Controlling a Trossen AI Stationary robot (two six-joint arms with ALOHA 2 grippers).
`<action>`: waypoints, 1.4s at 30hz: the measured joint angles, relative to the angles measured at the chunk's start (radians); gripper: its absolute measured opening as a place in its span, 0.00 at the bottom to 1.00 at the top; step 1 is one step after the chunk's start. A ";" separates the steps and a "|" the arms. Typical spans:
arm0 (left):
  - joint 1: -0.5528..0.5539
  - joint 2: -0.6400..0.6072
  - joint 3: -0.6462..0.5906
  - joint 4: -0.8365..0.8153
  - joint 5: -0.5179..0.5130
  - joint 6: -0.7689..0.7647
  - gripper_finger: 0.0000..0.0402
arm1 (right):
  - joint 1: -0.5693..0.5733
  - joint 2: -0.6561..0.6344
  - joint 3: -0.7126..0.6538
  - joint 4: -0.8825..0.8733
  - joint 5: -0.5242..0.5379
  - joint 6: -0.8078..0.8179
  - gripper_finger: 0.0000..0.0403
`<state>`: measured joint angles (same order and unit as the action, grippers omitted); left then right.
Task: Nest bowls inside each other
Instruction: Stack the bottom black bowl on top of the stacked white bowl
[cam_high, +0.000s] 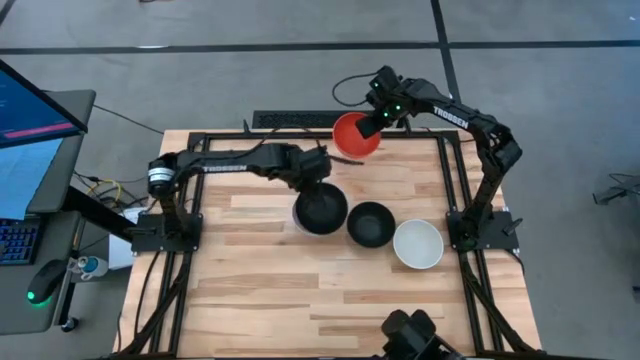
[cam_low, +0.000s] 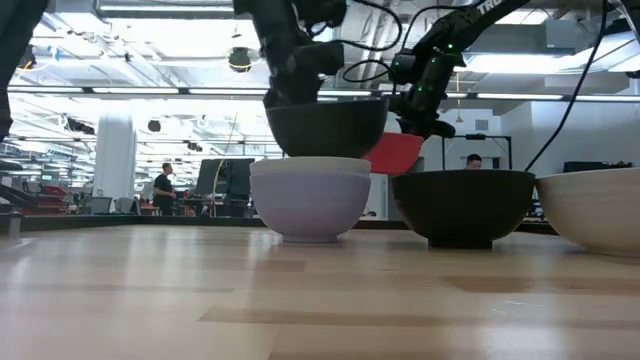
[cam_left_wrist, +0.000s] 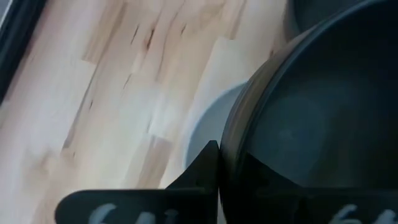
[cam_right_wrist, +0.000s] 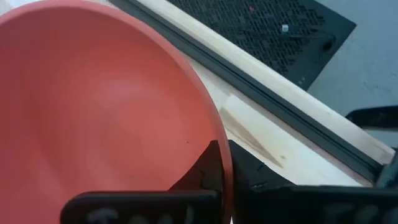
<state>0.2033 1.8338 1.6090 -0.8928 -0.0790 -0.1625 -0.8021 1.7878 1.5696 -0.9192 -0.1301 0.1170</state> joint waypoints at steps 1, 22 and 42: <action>0.010 0.012 0.006 -0.001 0.009 0.011 0.00 | -0.002 0.000 0.000 -0.011 0.000 -0.008 0.06; 0.074 0.068 -0.039 -0.048 0.163 0.039 0.00 | -0.003 -0.002 -0.001 -0.016 -0.003 -0.040 0.05; 0.053 0.068 -0.043 -0.036 0.199 -0.007 0.17 | -0.003 -0.002 -0.002 -0.017 -0.004 -0.040 0.10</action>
<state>0.2566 1.9015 1.5661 -0.9291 0.1205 -0.1694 -0.8055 1.7855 1.5681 -0.9359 -0.1337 0.0772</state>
